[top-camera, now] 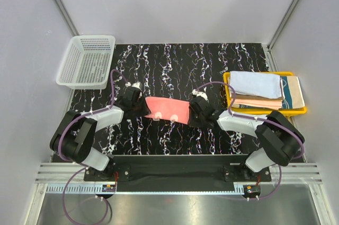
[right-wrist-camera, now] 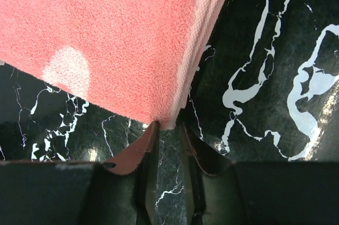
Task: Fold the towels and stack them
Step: Neatly place the folded towel into the bin
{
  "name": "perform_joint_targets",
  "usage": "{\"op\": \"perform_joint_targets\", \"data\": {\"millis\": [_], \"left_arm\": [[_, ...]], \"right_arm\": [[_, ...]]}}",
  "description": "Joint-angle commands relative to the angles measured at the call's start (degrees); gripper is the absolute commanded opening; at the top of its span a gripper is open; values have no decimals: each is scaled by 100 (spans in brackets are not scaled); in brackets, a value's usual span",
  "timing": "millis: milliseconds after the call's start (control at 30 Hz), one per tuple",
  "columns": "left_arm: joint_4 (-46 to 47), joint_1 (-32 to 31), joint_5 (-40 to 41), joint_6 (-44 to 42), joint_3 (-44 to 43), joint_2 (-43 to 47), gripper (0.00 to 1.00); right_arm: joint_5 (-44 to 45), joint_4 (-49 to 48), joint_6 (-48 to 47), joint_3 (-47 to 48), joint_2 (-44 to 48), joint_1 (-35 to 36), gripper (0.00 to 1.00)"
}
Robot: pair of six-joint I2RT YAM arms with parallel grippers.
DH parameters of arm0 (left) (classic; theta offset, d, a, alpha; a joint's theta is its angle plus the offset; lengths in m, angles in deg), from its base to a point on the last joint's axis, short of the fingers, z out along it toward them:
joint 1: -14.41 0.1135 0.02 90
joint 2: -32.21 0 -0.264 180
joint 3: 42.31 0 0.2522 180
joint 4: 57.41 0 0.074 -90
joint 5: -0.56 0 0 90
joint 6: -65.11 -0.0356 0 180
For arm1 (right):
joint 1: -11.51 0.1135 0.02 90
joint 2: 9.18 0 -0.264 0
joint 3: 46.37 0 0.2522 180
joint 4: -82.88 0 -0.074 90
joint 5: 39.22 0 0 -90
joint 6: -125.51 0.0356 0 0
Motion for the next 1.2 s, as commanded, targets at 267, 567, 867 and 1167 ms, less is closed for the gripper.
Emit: {"op": "perform_joint_targets", "data": {"millis": [267, 567, 867, 1167], "left_arm": [[-532, -14, 203, -310, -727, 349, 19], [-691, -575, 28, -328, -1387, 131, 20], [-164, -893, -140, -205, -1352, -723, 18], [21, -981, -131, -170, -1176, -1171, 16]], "right_arm": [[767, 758, 100, 611, 584, -94, 45], [389, 469, 135, 1112, -356, -551, 55], [345, 354, 425, 1253, -1033, -560, 59], [380, 293, 697, 1262, -1376, -393, 50]]}}
